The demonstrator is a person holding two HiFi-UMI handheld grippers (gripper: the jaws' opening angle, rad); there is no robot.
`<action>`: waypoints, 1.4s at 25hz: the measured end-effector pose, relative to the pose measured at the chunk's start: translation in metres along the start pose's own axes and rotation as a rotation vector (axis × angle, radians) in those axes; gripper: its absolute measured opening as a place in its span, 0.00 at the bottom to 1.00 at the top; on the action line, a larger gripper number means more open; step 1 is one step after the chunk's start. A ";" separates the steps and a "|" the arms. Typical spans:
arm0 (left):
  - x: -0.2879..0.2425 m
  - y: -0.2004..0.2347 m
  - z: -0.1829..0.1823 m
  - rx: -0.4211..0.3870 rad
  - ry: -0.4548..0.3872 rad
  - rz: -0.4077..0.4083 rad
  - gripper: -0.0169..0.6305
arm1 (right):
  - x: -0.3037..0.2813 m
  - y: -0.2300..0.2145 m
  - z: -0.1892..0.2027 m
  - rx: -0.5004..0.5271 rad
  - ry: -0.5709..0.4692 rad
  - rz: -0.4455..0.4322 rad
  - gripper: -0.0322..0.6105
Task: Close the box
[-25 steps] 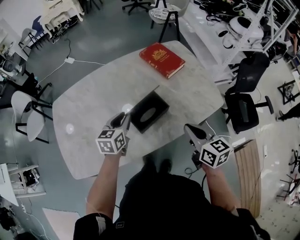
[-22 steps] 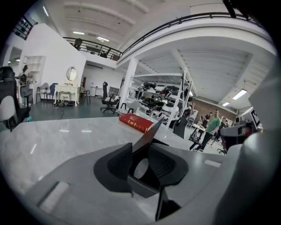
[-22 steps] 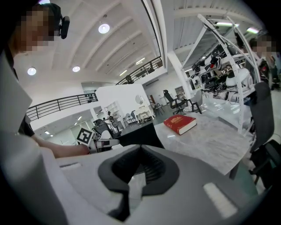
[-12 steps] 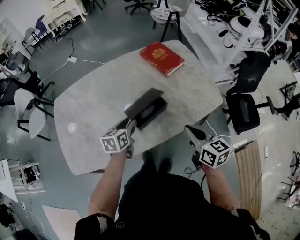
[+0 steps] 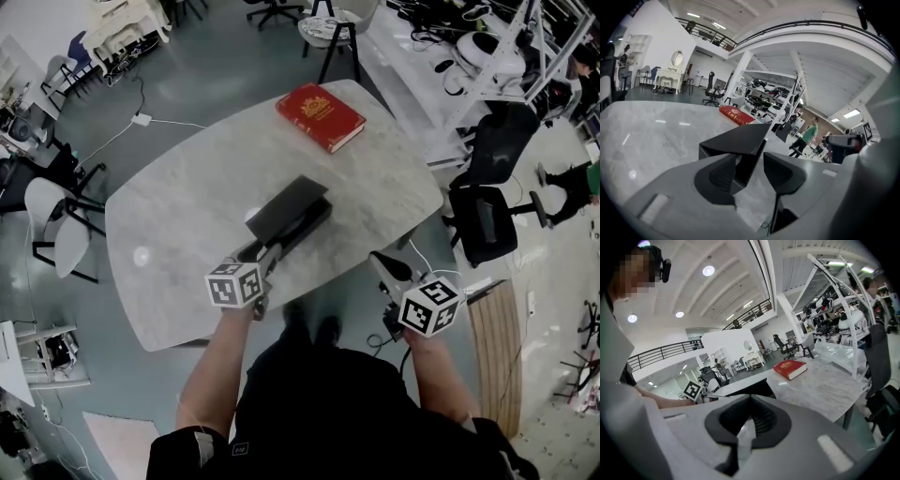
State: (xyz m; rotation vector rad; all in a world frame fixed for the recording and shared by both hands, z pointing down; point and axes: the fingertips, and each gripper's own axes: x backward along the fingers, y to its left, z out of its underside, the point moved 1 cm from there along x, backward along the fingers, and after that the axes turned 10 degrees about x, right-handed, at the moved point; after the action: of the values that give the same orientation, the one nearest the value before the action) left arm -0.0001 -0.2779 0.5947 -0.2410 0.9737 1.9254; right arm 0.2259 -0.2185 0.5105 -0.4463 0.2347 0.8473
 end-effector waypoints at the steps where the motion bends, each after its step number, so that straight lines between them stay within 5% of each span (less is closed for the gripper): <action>1: 0.001 -0.001 0.000 -0.013 0.004 0.023 0.34 | -0.001 0.000 0.000 -0.001 0.001 0.000 0.05; 8: 0.007 -0.006 -0.004 0.142 -0.015 0.236 0.42 | -0.005 0.000 0.001 -0.002 0.010 0.003 0.05; 17: 0.008 0.018 -0.008 0.202 -0.042 0.126 0.41 | -0.010 0.003 0.002 -0.002 0.025 -0.001 0.05; 19: 0.008 0.021 -0.011 0.187 -0.046 0.112 0.30 | -0.011 0.004 0.004 -0.003 0.028 -0.001 0.05; 24: -0.001 0.013 -0.013 0.140 -0.028 0.104 0.24 | -0.012 0.006 0.006 -0.002 0.035 -0.004 0.05; 35: 0.007 -0.006 -0.032 -0.174 -0.062 -0.029 0.11 | -0.005 0.003 0.000 0.008 0.014 0.012 0.05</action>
State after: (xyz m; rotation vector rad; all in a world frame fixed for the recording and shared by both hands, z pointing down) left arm -0.0063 -0.2946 0.5668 -0.2926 0.7593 1.9806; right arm 0.2201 -0.2199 0.5120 -0.4440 0.2534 0.8552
